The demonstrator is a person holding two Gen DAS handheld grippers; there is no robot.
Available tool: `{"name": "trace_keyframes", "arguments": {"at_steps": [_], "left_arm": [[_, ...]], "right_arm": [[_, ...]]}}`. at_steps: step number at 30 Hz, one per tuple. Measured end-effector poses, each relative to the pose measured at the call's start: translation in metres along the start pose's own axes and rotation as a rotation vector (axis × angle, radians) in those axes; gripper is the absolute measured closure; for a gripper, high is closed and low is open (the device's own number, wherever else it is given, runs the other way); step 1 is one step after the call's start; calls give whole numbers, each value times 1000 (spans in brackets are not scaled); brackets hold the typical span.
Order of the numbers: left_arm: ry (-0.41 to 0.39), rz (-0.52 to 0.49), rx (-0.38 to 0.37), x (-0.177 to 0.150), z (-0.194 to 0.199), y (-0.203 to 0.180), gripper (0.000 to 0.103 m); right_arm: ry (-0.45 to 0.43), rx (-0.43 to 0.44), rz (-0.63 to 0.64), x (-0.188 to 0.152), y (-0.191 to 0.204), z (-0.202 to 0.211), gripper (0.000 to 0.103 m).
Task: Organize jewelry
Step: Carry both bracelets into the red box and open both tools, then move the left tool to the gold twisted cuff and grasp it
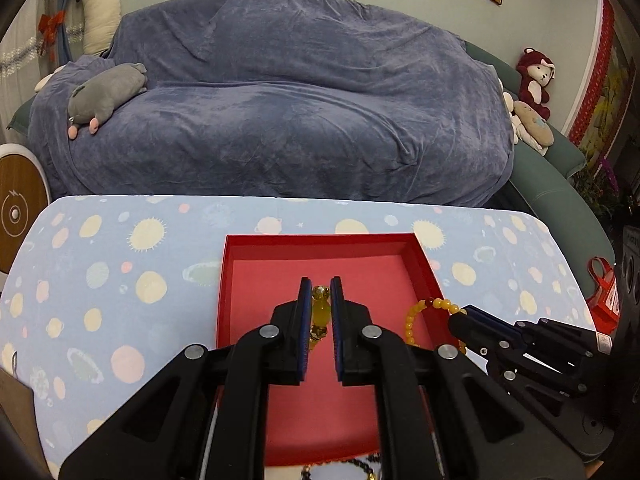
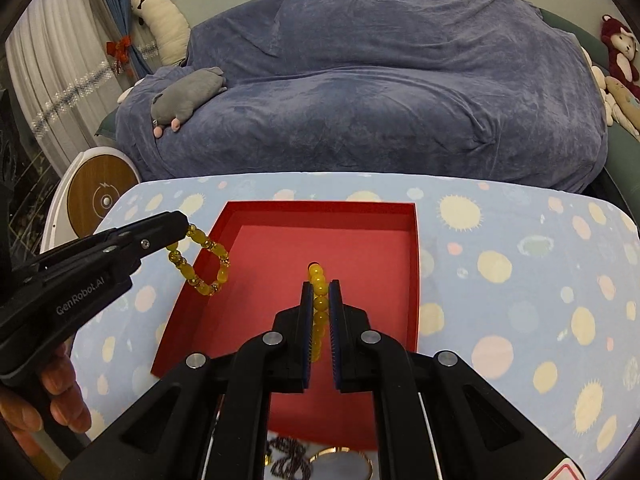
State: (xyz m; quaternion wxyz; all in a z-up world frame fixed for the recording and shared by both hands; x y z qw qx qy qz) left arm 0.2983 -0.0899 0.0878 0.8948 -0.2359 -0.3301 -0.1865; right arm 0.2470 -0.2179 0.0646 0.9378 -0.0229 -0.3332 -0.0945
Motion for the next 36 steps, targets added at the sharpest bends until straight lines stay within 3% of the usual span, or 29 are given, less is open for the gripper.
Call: {"name": "trace_keyframes", "arguments": {"at_steps": [8,17,19,21,23,29,36], "left_arm": [[61,61,11,18,-71,37,94],[118,38,61,11,-110,51,94],[116,39,69,10,-111,53,91],[112,41,89,9,-109,55,76],[90,44,130,9,-102,57,51],[23,31,118,-3,-56,45,47],[6,16,126,-51,1,26,47]], "right_arm": [[73,12,-5,35,-1,-77,96],[168,-40,-42,29,-22,-130,95],[150,-74,-33,29,-27,-129,88],[129,-104,-28,29,-31,-124,80],[93,-120,-33,30,-36,-113,67],[14,-122,-22,22,-41,-60,65],[-8,-122,-18,-27,-43,4,64]]}}
Point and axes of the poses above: each gripper's, at about its wrist camera, not at the fingertips, and z roughly against the way its jaws point, y to its left, x to its top, the point moved 4 cm from there along -z, roughly the way its jaws point, and after that the axes turned 12 degrees about -x, right-handed, at the moved point
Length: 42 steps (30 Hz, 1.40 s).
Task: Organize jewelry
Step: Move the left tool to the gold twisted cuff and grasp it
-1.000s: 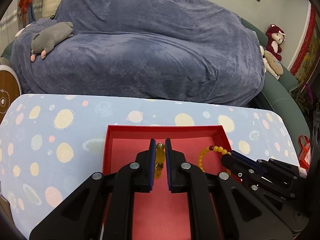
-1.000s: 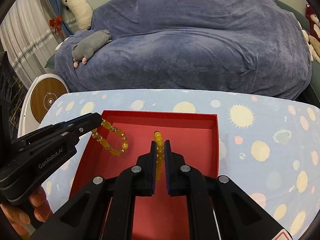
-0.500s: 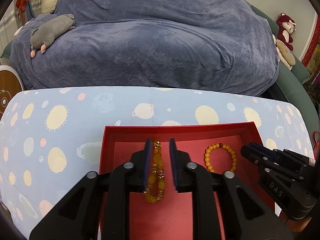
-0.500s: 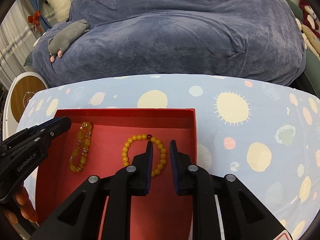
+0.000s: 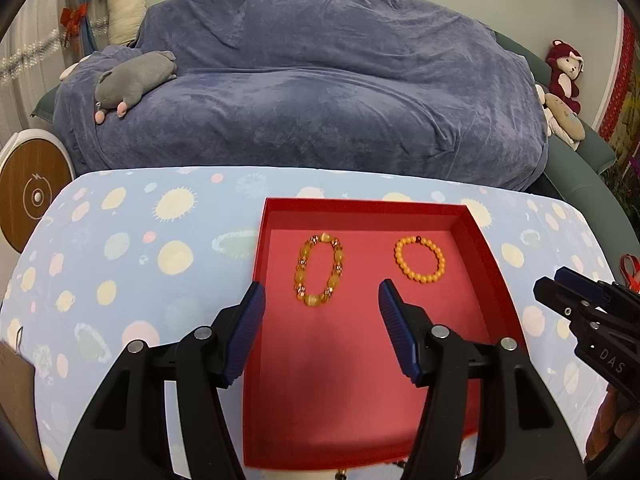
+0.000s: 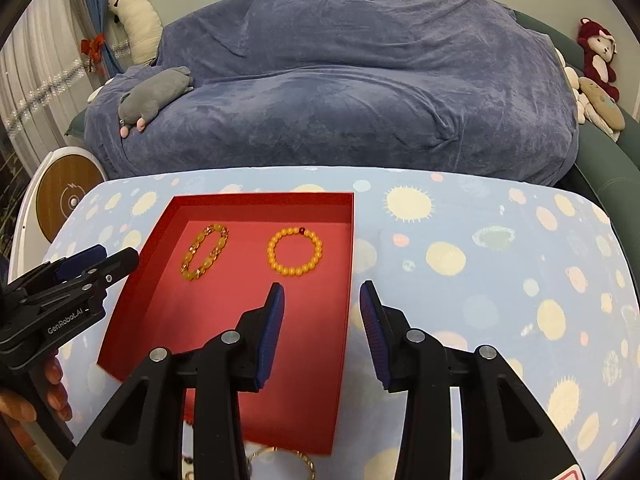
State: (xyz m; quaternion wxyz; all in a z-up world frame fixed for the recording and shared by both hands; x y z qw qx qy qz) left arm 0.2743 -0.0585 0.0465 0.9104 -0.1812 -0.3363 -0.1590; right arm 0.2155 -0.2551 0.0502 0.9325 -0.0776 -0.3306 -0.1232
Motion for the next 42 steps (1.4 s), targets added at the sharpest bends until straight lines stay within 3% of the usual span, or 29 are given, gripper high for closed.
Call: {"name": "trace_keyframes", "arguments": {"at_steps": [10,20,25,28,36,42], "left_arm": [[28,22,-6,-92,69,-12,47],[119,67,-2,-188,89,-26,47],[125,99,-35,-202,87,-35,46],[114,61,-31,-204,86,-46,35],[150,18,-44,-211,62,-62,33],[194,6,-7,-214,46,-63,32]], "right_arm": [[41,2,-33,-99,-3,71,63],[137,-9,-38,-202,2,96,62],[141,-14,-23,-223,5,95,62],[145,-23,-10,-228,5,94,62],[160,-31,-43,-231,-3,90,62],[168,-31,-41,-232,0,88,62]]}}
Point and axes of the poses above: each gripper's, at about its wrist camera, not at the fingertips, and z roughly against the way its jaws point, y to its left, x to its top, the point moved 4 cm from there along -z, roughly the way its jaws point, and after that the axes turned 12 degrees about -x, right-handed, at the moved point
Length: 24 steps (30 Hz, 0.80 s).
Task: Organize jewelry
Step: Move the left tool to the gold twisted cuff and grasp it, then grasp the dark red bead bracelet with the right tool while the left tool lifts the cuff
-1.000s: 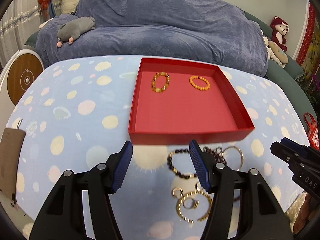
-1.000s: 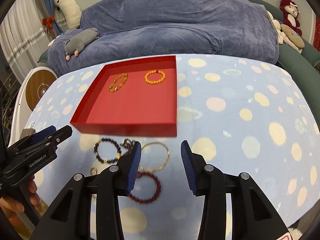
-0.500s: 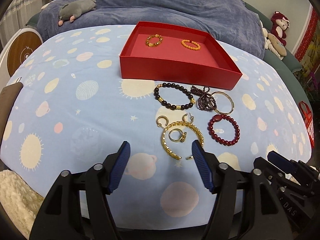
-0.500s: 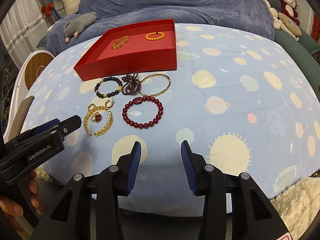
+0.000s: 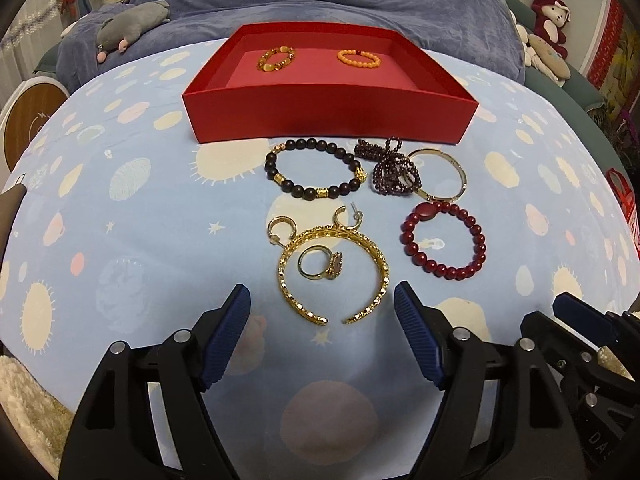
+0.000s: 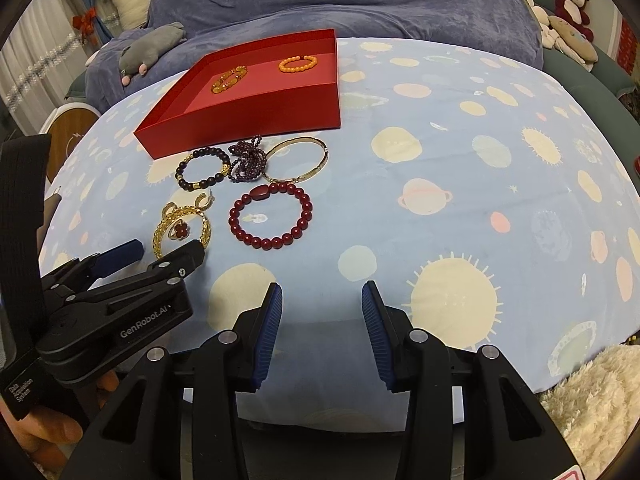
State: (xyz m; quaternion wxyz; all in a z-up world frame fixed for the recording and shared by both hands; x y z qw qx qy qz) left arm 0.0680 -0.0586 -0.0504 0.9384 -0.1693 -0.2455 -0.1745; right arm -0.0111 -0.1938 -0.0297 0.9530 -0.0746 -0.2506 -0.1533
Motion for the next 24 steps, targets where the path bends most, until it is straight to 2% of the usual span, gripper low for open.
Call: {"name": "trace_keyframes", "arguments": {"at_steps": [6,10,13,14,24], "left_arm": [[15,-18,30,-1,-3,-3,34],[2,11,25,4,-5,-2,37],[-4,6,31,9,-8,-4,42],[-5,1,33,10,-9,-5,47],[-5,-9,25,4,0,-6,47]], "right_arm": [[-1,-1,21,0,9,-4,62],[4,-11,15,0,7,-6,62],[13,-13,4,-1,4,-8,61],[15,-13,1,-1,3,-8,61],[20,-6,5,0,6,-10,61]]}}
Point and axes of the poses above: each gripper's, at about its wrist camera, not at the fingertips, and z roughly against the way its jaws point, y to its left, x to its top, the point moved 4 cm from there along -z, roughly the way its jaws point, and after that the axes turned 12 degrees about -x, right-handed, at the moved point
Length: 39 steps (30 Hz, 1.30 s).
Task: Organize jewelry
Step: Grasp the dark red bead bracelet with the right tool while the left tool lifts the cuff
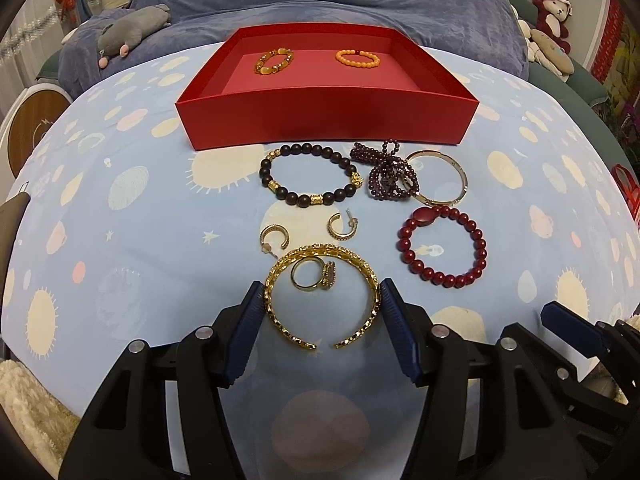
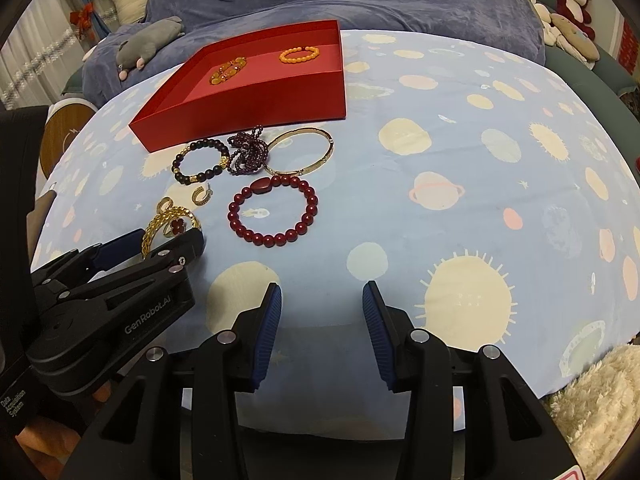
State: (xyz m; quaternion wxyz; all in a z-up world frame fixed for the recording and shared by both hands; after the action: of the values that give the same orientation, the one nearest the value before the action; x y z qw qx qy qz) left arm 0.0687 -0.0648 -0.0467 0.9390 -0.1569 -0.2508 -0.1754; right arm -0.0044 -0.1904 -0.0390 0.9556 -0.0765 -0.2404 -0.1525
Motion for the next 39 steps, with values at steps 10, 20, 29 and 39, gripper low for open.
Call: {"name": "trace_keyframes", "arguments": {"at_steps": [10,20,29,39], "left_arm": [[-45,21,-40,0,25,6,47],[-51,60,-38,-4,35,25,47],[-51,53,-24,-5,32,29,47],[-34,70,-23,-8,24,36,47]], "right_arm": [[5,22,-1,5,8,-3,61],[-7,32,-21,23,12,-7,61],[-7,18,-18,41,20,-26,64],[-3,-14,7,48,25,-38,77]]}}
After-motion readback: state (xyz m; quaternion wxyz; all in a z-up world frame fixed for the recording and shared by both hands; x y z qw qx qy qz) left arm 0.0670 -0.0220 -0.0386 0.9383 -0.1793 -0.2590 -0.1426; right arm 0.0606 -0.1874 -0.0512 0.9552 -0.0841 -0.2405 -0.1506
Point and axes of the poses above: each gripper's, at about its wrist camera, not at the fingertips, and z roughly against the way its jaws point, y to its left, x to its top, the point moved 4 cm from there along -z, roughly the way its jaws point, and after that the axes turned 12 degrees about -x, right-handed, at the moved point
